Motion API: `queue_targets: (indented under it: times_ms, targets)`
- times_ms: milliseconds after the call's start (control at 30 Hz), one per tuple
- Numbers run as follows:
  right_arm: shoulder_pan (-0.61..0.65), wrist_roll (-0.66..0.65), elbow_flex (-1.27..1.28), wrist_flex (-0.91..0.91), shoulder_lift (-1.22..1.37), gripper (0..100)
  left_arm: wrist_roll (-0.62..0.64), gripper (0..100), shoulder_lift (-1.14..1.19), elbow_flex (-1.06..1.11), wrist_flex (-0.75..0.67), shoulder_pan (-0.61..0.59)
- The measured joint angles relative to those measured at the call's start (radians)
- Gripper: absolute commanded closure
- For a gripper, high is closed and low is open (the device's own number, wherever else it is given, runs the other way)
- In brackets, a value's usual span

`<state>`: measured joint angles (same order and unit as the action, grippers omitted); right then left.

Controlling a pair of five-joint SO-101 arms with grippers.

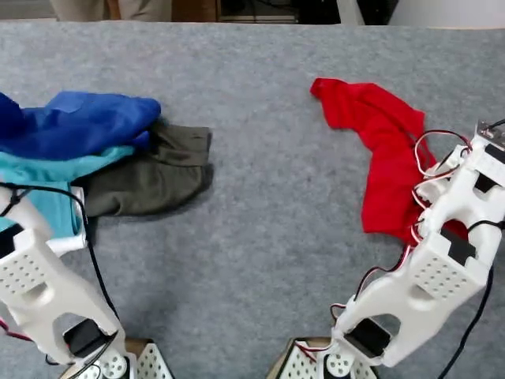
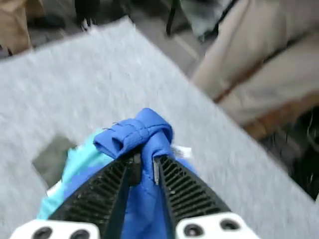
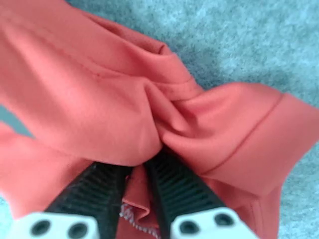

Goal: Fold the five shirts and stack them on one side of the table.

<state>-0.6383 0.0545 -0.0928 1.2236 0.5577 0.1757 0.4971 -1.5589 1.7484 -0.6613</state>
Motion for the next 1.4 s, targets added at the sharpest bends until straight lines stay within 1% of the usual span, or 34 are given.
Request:
queue_targets:
  times_ms: [67, 167, 267, 367, 433, 533, 633, 700, 733, 800, 867, 900, 967, 1067, 1300, 1400]
  targets:
    - [0.0, 0.0, 0.0, 0.0, 0.0, 99.4, 0.002, 85, 0.008, 0.081, 0.002, 0.026]
    - [0.0, 0.0, 0.0, 0.0, 0.0, 99.4, 0.0, 75, 0.009, 0.265, 0.002, 0.06]
    - [0.0, 0.0, 0.0, 0.0, 0.0, 99.4, 0.0, 69, 0.009, 0.473, 0.002, 0.095]
    - [0.0, 0.0, 0.0, 0.0, 0.0, 99.4, -0.003, 69, 0.012, 0.658, 0.002, 0.132]
    - [0.0, 0.0, 0.0, 0.0, 0.0, 99.4, -0.029, 69, 0.012, 0.755, 0.002, 0.158]
    - [0.0, 0.0, 0.0, 0.0, 0.0, 99.4, -0.037, 69, 0.021, 0.853, -0.003, 0.198]
    - [0.0, 0.0, 0.0, 0.0, 0.0, 99.4, -0.003, 69, 0.072, 0.931, -0.086, 0.209]
    - [0.0, 0.0, 0.0, 0.0, 0.0, 99.4, 0.031, 73, 0.115, 0.967, -0.158, 0.207]
    - [0.0, 0.0, 0.0, 0.0, 0.0, 99.4, 0.048, 76, 0.141, 0.977, -0.195, 0.201]
    - [0.0, 0.0, 0.0, 0.0, 0.0, 99.4, 0.063, 86, 0.198, 0.982, -0.253, 0.183]
    - [0.0, 0.0, 0.0, 0.0, 0.0, 99.4, 0.069, 96, 0.241, 0.973, -0.279, 0.155]
    - [0.0, 0.0, 0.0, 0.0, 0.0, 99.4, 0.069, 99, 0.27, 0.954, -0.284, 0.138]
    - [0.0, 0.0, 0.0, 0.0, 0.0, 99.4, 0.071, 96, 0.311, 0.898, -0.284, 0.101]
    - [0.0, 0.0, 0.0, 0.0, 0.0, 99.4, 0.071, 98, 0.356, 0.804, -0.275, 0.038]
    - [0.0, 0.0, 0.0, 0.0, 0.0, 99.4, 0.071, 98, 0.413, 0.517, -0.189, -0.115]
    - [0.0, 0.0, 0.0, 0.0, 0.0, 99.4, 0.077, 98, 0.417, 0.39, -0.155, -0.16]
